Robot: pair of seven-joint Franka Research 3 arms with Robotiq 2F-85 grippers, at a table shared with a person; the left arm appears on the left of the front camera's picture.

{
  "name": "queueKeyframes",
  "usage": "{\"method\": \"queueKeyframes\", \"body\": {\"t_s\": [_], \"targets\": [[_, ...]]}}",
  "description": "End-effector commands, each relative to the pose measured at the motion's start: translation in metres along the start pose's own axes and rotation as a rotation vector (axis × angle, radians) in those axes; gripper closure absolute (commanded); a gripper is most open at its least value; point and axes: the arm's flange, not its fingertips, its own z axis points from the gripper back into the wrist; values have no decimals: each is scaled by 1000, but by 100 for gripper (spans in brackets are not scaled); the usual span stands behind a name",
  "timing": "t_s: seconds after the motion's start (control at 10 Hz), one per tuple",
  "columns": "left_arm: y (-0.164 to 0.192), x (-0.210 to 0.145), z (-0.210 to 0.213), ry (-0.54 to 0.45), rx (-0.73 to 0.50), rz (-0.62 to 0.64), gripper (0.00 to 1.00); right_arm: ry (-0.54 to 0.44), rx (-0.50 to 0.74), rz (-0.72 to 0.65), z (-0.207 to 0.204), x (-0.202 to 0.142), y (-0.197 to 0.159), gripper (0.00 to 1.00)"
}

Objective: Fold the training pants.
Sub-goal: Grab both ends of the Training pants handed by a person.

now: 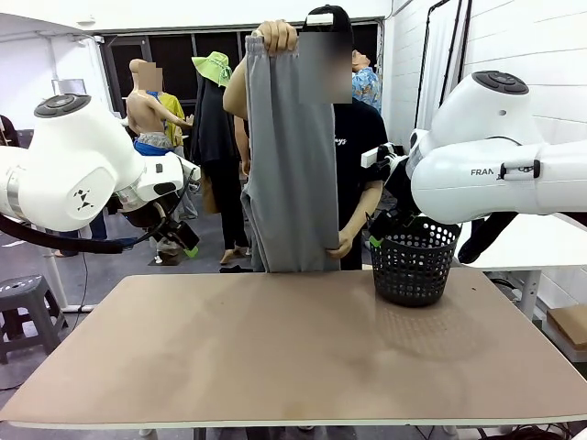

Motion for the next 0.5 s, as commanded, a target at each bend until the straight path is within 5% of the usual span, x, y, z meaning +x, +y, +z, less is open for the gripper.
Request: {"method": "queueKeyframes", "body": {"t_s": [0.0, 0.4], "targets": [[1, 0, -1, -14, -9, 5, 0, -8, 3, 2, 0, 1, 0, 0], [1, 0, -1, -14, -9, 5, 0, -8, 3, 2, 0, 1, 0, 0]]}}
